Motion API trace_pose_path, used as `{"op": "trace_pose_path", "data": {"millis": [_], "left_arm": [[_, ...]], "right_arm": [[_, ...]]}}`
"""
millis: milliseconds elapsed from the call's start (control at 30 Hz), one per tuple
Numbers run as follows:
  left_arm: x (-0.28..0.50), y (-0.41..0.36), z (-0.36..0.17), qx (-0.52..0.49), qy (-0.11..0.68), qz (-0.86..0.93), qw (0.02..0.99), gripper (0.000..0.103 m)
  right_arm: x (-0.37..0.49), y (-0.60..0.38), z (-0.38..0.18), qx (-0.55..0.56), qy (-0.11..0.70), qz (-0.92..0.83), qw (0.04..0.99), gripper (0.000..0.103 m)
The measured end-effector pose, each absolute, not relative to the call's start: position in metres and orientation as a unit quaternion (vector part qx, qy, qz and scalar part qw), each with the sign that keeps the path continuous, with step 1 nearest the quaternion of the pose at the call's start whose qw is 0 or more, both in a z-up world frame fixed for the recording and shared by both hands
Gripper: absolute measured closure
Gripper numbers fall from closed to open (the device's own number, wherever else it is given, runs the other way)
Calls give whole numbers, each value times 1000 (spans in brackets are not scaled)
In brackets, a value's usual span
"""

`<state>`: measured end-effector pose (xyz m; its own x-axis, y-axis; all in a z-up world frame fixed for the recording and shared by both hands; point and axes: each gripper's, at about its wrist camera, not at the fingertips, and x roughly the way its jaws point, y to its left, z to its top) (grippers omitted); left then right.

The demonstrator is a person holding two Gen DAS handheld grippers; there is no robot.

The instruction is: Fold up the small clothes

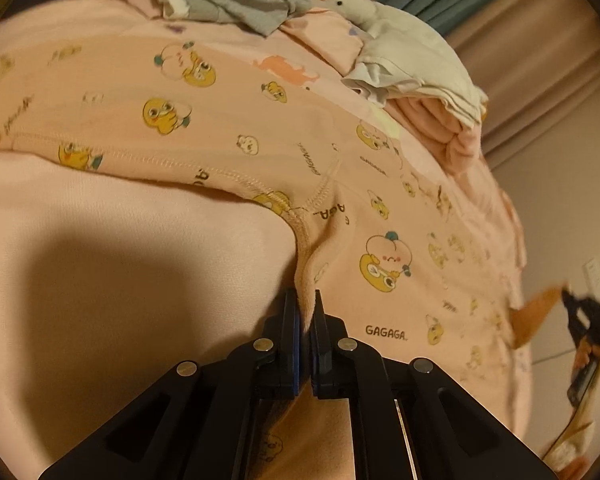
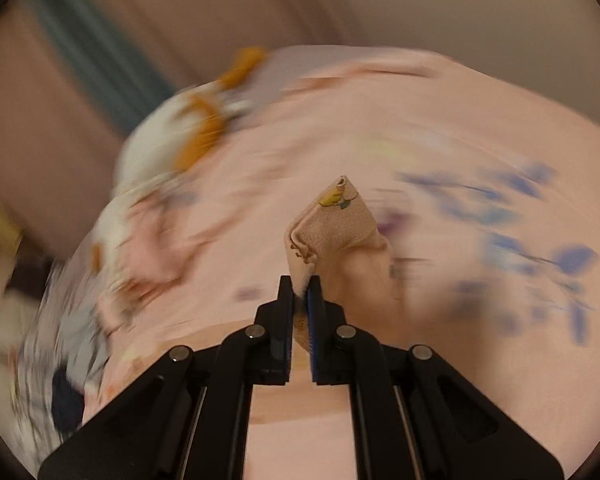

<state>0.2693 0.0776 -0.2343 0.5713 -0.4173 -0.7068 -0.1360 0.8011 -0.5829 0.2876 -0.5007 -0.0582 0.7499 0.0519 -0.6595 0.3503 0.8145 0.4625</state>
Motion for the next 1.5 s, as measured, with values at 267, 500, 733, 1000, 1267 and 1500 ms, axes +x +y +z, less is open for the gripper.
{"op": "trace_pose_path", "data": {"millis": [267, 500, 733, 1000, 1267, 1500], "left_arm": [[271, 77, -233, -302, 460, -97, 829, 96], [270, 81, -234, -318, 455, -99, 826, 96], [270, 77, -214, -281, 490, -71, 822, 92], [220, 55, -134, -248, 373, -92, 889, 29], [298, -21, -137, -288, 400, -154, 856, 31], [334, -47, -195, -317, 453, -111, 826, 37]], "right_arm": [[362, -250, -73, 197, 420, 77, 883, 96], [367, -127, -146, 121, 494, 138, 850, 89], [345, -152, -127, 67, 496, 154, 852, 46], [279, -302, -91, 28, 361, 26, 932, 0], [301, -399, -188, 220, 452, 52, 863, 19], [289, -378, -187, 96, 465, 104, 874, 12]]}}
